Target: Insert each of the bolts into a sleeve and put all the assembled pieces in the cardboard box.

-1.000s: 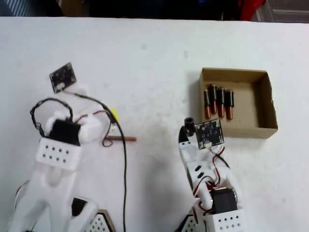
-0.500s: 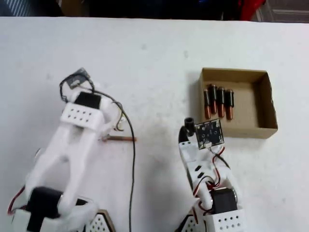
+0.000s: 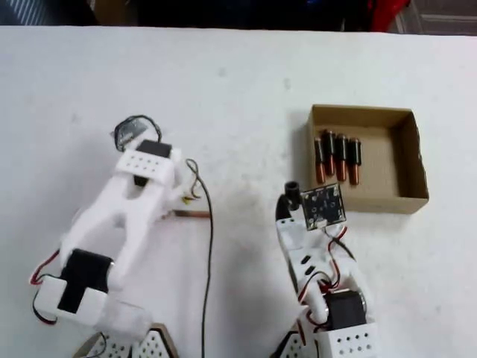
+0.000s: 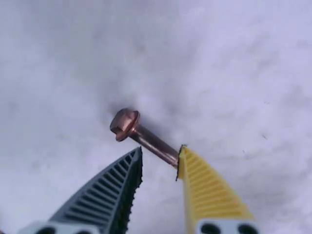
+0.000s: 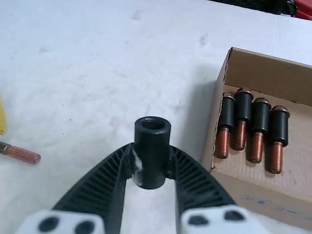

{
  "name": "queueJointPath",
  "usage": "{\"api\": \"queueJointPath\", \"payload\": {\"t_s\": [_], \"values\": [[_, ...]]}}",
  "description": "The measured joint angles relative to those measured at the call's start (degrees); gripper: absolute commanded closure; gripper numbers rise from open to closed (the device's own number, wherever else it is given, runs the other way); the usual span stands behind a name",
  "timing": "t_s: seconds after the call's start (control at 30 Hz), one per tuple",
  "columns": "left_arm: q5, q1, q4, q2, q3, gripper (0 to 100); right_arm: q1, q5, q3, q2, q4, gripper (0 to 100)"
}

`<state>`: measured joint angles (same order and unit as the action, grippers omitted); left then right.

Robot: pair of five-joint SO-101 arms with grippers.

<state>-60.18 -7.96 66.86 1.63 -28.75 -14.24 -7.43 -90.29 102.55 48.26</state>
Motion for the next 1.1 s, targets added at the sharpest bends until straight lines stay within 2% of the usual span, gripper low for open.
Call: {"api": "queueJointPath", "payload": {"t_s": [0.2, 0.9, 1.1], "values": [[-4.7, 0.0, 0.0, 0.0, 0.0, 85, 0.0, 0.0, 0.0, 0.0, 0.0, 98.1], [-5.2, 1.2, -2.5, 0.0, -3.4, 85, 0.0, 0.0, 0.0, 0.0, 0.0, 98.1], [-5.3, 1.2, -7.8, 0.0, -7.7, 85, 0.0, 0.0, 0.0, 0.0, 0.0, 98.1]]}}
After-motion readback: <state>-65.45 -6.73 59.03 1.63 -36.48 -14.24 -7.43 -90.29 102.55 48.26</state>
